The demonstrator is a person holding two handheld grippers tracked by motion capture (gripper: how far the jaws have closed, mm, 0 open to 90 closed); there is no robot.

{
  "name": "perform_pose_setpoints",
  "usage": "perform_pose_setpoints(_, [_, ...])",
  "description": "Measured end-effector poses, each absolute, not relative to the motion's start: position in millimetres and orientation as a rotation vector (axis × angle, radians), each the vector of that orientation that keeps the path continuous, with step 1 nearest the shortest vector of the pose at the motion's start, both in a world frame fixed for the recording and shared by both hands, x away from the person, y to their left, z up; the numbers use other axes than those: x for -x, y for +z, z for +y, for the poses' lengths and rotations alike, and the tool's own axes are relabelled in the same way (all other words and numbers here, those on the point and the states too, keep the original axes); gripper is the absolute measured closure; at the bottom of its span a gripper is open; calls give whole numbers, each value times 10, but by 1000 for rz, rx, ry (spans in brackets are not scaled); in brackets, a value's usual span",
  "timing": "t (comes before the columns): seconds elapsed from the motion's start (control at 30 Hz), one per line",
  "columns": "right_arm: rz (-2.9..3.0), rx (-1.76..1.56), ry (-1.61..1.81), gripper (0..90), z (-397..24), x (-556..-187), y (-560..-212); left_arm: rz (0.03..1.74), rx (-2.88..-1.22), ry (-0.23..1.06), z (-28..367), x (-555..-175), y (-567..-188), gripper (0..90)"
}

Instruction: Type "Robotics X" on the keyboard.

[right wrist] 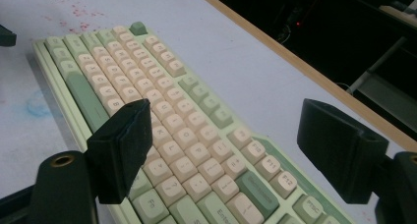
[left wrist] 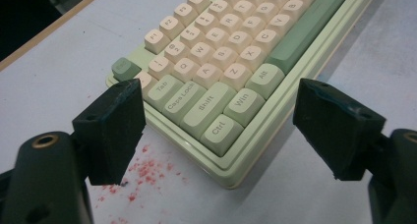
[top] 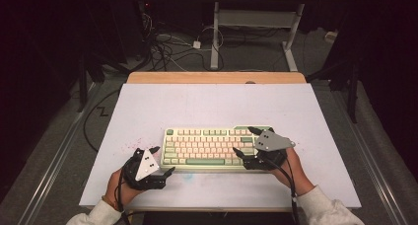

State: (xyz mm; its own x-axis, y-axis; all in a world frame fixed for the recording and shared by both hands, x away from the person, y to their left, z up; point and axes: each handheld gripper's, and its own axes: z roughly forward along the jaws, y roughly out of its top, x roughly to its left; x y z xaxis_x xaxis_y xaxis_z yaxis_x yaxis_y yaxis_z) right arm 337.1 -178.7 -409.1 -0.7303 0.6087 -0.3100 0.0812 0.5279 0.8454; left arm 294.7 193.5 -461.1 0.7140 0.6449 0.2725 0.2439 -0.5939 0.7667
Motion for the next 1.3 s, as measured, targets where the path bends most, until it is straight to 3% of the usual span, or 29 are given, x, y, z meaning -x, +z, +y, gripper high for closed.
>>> perform_pose_setpoints(0.7, [2104, -611, 1153, 218, -2202, -3129, -4182, 680, -2171, 710, 1916, -2937, -4583, 224])
perform_pose_setpoints(0.8, [2107, -613, 1160, 212, -2258, -3093, -4199, 684, -2172, 699, 1918, -2944, -4580, 272])
perform_pose_setpoints(1.0, [2088, -624, 1142, 212, -2363, -3012, -4218, 652, -2204, 654, 1898, -2960, -4565, 513])
perform_pose_setpoints(1.3, [2073, -647, 1131, 211, -2473, -2926, -4269, 652, -2205, 569, 1900, -3002, -4566, 764])
